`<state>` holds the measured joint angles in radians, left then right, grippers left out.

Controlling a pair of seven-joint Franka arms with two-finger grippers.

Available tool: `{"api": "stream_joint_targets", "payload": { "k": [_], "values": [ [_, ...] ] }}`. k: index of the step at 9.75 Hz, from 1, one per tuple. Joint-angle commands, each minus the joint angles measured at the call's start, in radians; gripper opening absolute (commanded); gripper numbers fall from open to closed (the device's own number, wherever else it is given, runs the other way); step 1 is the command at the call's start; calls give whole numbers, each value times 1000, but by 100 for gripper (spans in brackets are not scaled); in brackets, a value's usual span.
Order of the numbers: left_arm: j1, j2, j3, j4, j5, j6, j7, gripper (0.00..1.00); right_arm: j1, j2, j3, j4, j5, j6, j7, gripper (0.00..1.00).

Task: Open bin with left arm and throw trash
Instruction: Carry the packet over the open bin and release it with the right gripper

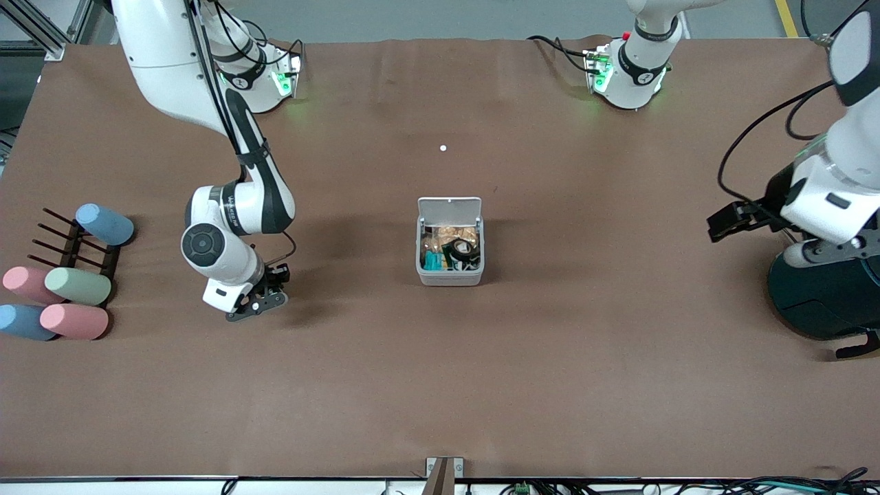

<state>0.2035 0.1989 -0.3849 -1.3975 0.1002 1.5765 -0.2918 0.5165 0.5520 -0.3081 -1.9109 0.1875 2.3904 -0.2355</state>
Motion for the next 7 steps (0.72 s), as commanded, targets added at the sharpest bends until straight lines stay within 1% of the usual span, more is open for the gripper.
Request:
{"api": "stream_joint_targets", "payload": {
  "k": [1,2,3,5,6,7],
  "values": [
    [8,-57,23,-20,-46,-36,92,100,51,-37,3,83,70,-80,112,47],
    [-13,-68,64,-20,-75,-38,94,100,106,-37,3,126,84,-106,233,47],
    [-53,-73,110,-21,-77,-39,98,100,156,-37,3,168,102,-108,354,47],
    [-163,-111,260,-23,-91,-59,150,100,239,-32,3,248,177,-109,512,47],
    [-183,-122,300,-23,-111,-75,158,100,276,-27,3,278,202,-109,581,47],
    [-190,-137,311,-28,-117,-90,166,100,301,-20,3,303,213,-108,657,47]
  ]
}}
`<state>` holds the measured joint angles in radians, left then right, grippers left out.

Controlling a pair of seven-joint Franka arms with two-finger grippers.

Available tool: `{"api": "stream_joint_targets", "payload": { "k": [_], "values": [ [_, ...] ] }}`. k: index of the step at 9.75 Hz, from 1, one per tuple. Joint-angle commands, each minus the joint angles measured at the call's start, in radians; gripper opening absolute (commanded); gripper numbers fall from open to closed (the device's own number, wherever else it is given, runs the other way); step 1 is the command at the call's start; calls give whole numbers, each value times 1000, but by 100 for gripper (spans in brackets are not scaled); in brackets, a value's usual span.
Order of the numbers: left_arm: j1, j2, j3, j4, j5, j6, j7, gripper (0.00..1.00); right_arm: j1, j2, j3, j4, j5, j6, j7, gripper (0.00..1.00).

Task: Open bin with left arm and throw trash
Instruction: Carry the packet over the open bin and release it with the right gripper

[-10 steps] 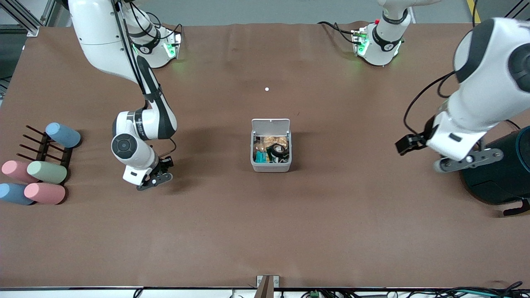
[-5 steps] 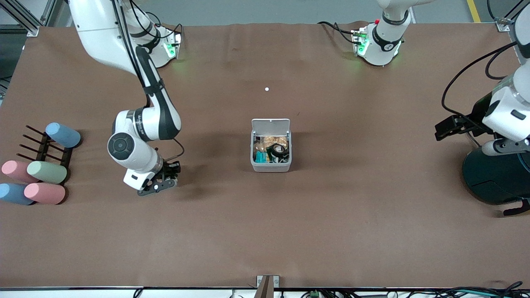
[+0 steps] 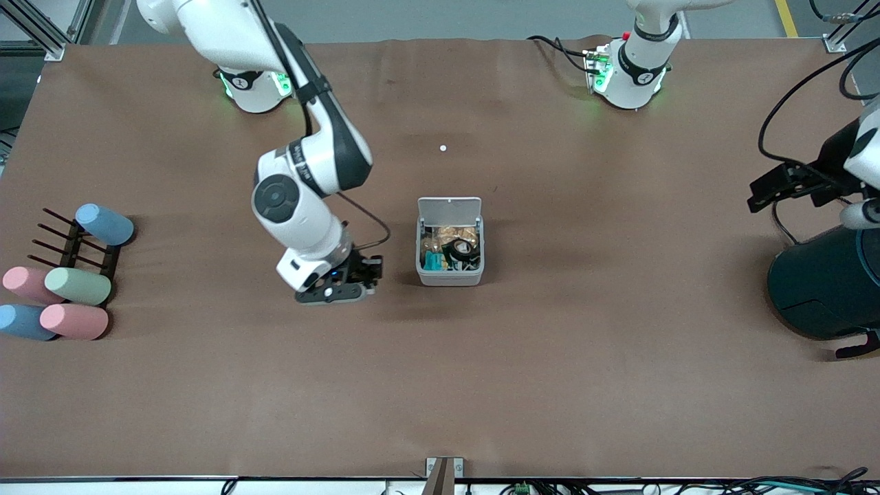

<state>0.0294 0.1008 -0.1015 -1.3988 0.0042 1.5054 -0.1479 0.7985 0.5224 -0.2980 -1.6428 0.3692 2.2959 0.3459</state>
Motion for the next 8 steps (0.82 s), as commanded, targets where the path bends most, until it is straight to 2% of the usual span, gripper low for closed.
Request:
{"api": "stream_joint_targets", "payload": {
  "k": [1,2,3,5,6,7,8],
  "values": [
    [-34,-44,46,-26,-21,-31,25,100,46,34,-7,70,33,-13,149,47],
    [-104,-50,127,-31,-21,-34,25,100,70,66,-7,96,33,-13,201,47],
    [-120,-56,153,-34,-24,-34,25,100,97,92,-7,118,31,-12,246,47],
    [-47,-56,90,-40,-47,-34,40,100,125,114,-7,152,33,-15,298,47],
    [-42,-58,85,-40,-49,-34,42,100,131,117,-7,152,31,-15,297,48],
    [-48,-68,85,-42,-50,-34,41,100,146,125,-7,152,31,-13,300,58],
    [-49,-96,85,-70,-50,-34,41,100,159,125,-7,150,28,-12,301,77]
  ]
}}
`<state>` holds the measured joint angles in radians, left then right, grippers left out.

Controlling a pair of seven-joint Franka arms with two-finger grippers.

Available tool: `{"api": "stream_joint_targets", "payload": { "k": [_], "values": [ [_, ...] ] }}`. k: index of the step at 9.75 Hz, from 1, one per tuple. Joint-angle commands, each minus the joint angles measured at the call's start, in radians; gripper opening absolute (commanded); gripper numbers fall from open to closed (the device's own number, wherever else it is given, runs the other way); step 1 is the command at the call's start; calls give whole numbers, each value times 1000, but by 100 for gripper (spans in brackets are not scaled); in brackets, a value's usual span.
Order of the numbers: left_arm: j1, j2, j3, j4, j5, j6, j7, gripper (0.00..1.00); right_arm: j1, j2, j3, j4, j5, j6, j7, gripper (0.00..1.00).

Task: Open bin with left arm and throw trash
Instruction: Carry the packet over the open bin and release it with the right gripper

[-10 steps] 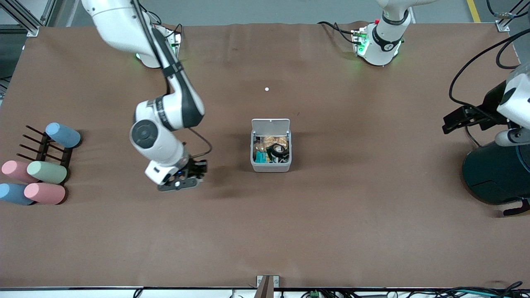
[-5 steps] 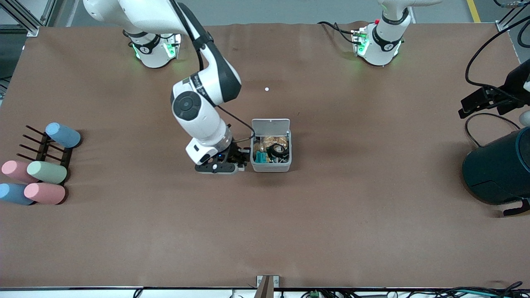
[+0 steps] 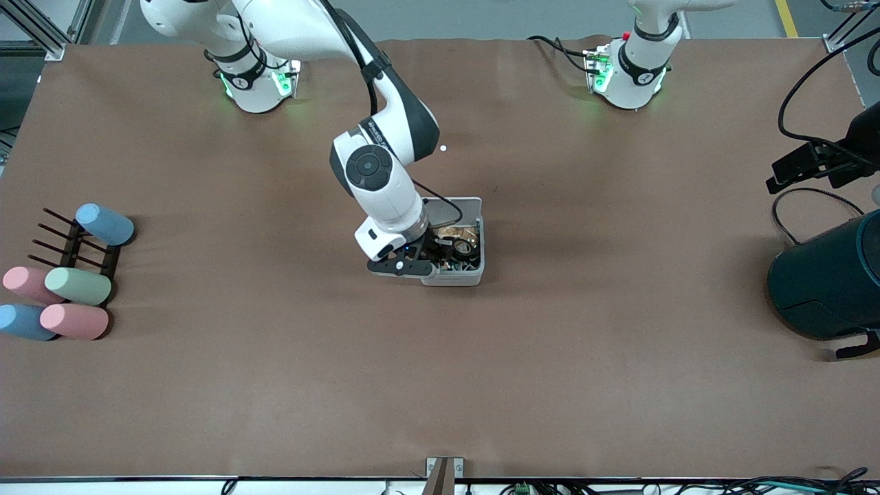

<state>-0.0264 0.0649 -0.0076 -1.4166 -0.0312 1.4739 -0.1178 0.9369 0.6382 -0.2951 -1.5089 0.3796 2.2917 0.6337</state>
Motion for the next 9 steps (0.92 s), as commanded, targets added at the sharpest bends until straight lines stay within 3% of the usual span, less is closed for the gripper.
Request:
{"api": "stream_joint_targets", "payload": {
  "k": [1,2,5,7,9],
  "values": [
    [6,-97,-9,-96,-15,6,9,100,22,9,-10,15,16,-9,11,88],
    [5,-97,-8,-99,-15,11,10,100,25,8,-10,15,16,-11,9,97],
    [-1,-91,-6,-96,-13,28,12,100,-1,-24,-27,19,4,-104,-2,97],
    [-10,-73,-6,-88,0,40,13,100,-30,-81,-79,18,1,-183,-21,99],
    [-13,-68,-14,-91,14,42,12,100,-116,-164,-124,18,-4,-346,-205,99]
  ]
}}
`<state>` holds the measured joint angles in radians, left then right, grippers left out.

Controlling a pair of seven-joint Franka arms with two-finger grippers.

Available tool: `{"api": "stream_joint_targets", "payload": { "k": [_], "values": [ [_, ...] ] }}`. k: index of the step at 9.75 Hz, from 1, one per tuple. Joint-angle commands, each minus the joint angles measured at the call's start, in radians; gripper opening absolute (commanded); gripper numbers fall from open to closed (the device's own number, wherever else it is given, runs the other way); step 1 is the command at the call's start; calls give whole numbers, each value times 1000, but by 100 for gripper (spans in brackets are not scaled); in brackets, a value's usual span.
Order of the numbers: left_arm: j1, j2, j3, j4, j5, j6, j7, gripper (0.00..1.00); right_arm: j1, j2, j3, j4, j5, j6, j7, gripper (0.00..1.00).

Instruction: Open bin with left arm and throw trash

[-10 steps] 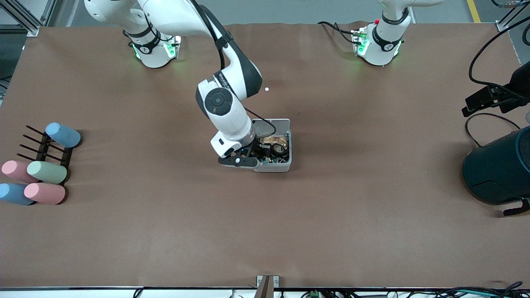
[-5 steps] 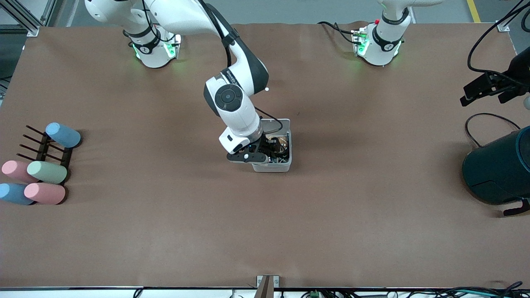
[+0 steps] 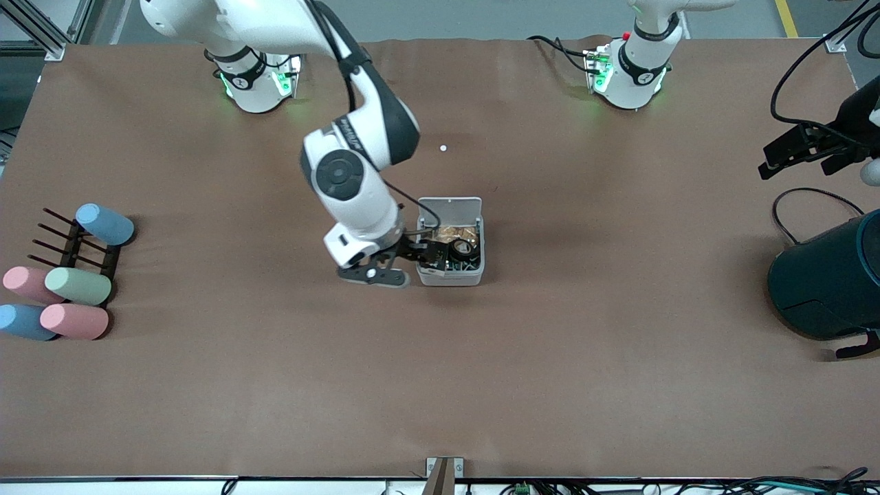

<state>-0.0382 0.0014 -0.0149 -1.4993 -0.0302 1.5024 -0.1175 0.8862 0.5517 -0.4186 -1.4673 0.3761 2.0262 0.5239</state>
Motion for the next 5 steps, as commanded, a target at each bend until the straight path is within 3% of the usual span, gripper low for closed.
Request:
{"api": "stream_joint_targets", "payload": {
  "k": [1,2,4,5],
  "values": [
    [-9,-9,-20,-9,36,13,13,100,-141,-125,0,-24,-2,-149,-195,99],
    [-8,-17,-22,-12,38,13,12,100,-198,-178,-3,-30,-18,-234,-256,100],
    [-8,-15,-22,-9,38,13,12,100,-339,-263,30,-27,-200,-335,-286,100],
    [-2,-17,-23,-9,36,12,12,100,-480,-306,134,-24,-254,-375,-362,100]
  ]
}}
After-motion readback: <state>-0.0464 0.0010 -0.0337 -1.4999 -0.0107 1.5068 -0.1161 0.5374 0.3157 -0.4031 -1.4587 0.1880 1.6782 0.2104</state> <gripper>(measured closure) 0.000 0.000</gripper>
